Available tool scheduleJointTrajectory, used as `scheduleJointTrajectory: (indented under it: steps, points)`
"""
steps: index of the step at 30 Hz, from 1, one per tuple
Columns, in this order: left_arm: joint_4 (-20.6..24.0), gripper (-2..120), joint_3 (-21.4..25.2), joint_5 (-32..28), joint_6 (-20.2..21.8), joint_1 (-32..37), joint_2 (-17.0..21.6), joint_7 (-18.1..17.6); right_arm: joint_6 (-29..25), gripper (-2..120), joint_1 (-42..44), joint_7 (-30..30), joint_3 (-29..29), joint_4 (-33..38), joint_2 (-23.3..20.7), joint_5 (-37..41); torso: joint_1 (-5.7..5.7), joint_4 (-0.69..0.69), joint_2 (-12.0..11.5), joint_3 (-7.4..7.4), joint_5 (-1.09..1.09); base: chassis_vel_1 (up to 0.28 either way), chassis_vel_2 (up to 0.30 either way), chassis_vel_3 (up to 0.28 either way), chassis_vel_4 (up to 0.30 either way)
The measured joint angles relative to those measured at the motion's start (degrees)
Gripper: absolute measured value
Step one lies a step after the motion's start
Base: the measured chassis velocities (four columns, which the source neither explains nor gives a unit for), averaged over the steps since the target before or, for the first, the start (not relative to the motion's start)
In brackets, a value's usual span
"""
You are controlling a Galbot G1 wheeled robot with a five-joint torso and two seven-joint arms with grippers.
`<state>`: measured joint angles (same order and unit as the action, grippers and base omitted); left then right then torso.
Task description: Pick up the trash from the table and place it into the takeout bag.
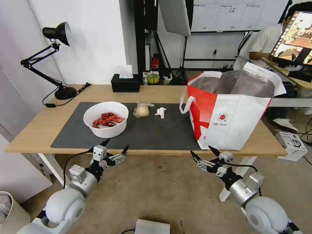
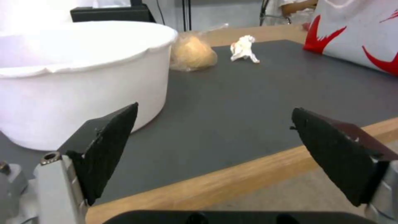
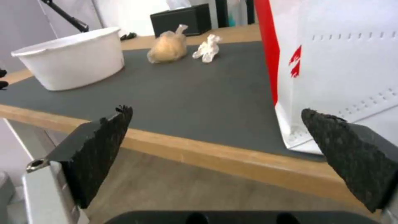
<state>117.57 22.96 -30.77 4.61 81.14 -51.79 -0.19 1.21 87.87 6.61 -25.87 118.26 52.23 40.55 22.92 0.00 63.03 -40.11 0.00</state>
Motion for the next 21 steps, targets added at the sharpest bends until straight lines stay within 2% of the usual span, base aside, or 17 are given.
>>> scheduleJointTrajectory:
  steps: [21]
  points:
    - [-0.3,100,0.0,0.7,0.1,0.9,-0.5,0.1,0.1,100,0.1,0.1,0.3,0.4,-0.1,-0.2,0.00,0.00,0.0,0.00,0.00,0.000,0.000,0.000,0.000]
